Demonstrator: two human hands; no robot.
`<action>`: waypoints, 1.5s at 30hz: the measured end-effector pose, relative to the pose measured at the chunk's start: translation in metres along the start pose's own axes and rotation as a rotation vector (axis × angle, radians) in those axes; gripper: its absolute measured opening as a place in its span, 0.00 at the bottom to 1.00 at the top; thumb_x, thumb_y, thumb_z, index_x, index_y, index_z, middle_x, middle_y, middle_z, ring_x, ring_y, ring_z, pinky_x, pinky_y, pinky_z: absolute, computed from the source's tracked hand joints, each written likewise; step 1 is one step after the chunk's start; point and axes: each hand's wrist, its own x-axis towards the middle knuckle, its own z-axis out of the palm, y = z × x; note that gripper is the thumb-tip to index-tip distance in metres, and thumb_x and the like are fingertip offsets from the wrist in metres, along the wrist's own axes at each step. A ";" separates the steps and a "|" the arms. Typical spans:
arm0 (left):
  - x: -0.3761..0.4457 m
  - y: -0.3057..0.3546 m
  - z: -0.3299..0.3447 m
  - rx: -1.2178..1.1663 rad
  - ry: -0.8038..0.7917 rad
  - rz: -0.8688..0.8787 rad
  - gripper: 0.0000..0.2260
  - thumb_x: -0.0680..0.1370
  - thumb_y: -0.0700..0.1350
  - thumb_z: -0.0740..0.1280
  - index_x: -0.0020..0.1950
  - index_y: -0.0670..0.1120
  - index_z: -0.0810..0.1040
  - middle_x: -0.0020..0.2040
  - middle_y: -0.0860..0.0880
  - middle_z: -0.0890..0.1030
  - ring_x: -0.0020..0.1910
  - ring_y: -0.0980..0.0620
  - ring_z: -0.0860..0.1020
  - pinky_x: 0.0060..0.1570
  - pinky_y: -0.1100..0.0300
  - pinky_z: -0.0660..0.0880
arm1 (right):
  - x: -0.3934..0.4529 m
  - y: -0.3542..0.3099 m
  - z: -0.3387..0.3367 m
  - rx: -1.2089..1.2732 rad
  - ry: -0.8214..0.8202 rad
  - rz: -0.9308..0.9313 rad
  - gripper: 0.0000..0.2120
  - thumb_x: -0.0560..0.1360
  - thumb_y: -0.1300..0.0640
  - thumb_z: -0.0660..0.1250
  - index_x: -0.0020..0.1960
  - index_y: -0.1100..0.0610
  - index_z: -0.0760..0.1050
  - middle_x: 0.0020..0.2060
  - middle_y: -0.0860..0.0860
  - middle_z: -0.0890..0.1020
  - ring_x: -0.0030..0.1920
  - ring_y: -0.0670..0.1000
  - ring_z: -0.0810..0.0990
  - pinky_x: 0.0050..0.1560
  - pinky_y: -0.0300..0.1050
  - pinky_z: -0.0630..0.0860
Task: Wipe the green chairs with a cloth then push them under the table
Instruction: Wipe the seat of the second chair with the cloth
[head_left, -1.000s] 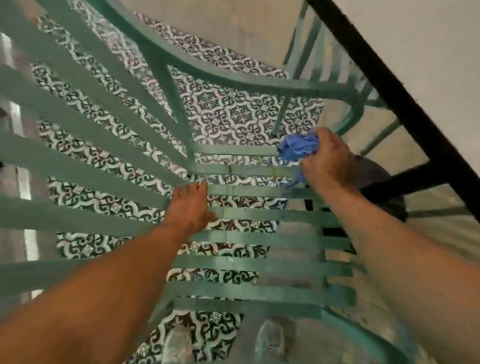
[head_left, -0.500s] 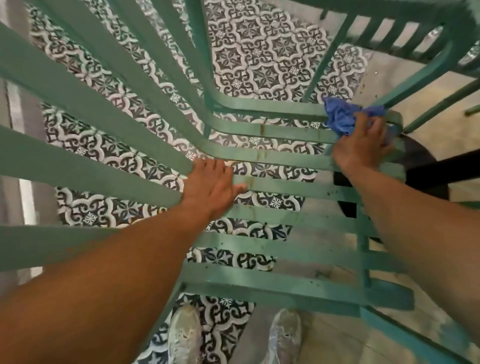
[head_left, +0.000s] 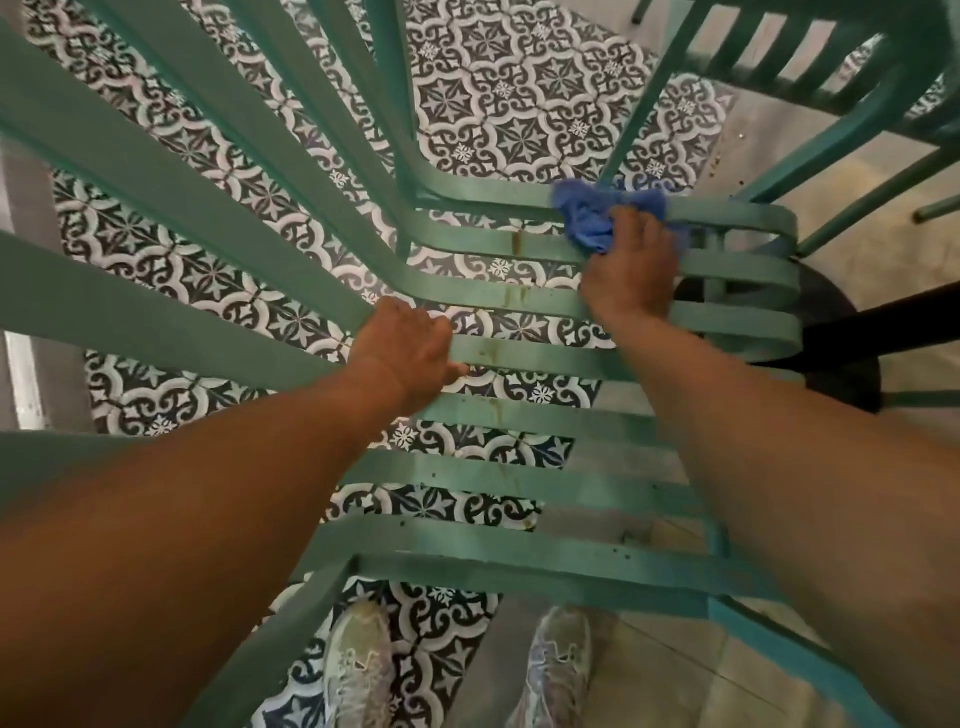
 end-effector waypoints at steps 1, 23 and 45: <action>0.000 0.000 0.000 -0.026 0.005 -0.036 0.24 0.82 0.62 0.49 0.63 0.45 0.70 0.49 0.43 0.75 0.50 0.44 0.76 0.51 0.48 0.71 | -0.008 -0.027 0.009 0.027 -0.050 -0.096 0.22 0.73 0.60 0.64 0.66 0.54 0.68 0.63 0.55 0.72 0.64 0.58 0.69 0.65 0.54 0.66; 0.004 0.008 0.005 -0.148 0.068 -0.136 0.28 0.79 0.64 0.46 0.64 0.46 0.70 0.58 0.42 0.76 0.55 0.43 0.75 0.54 0.47 0.67 | -0.027 -0.094 0.041 0.135 -0.105 0.011 0.24 0.73 0.60 0.63 0.68 0.53 0.65 0.71 0.56 0.64 0.72 0.60 0.58 0.70 0.60 0.57; 0.002 0.010 -0.002 -0.109 0.066 -0.098 0.40 0.68 0.60 0.32 0.67 0.42 0.68 0.61 0.40 0.75 0.58 0.41 0.74 0.55 0.47 0.66 | -0.012 -0.147 0.045 0.189 -0.313 -0.248 0.20 0.77 0.57 0.60 0.68 0.52 0.66 0.61 0.56 0.76 0.62 0.59 0.74 0.61 0.54 0.71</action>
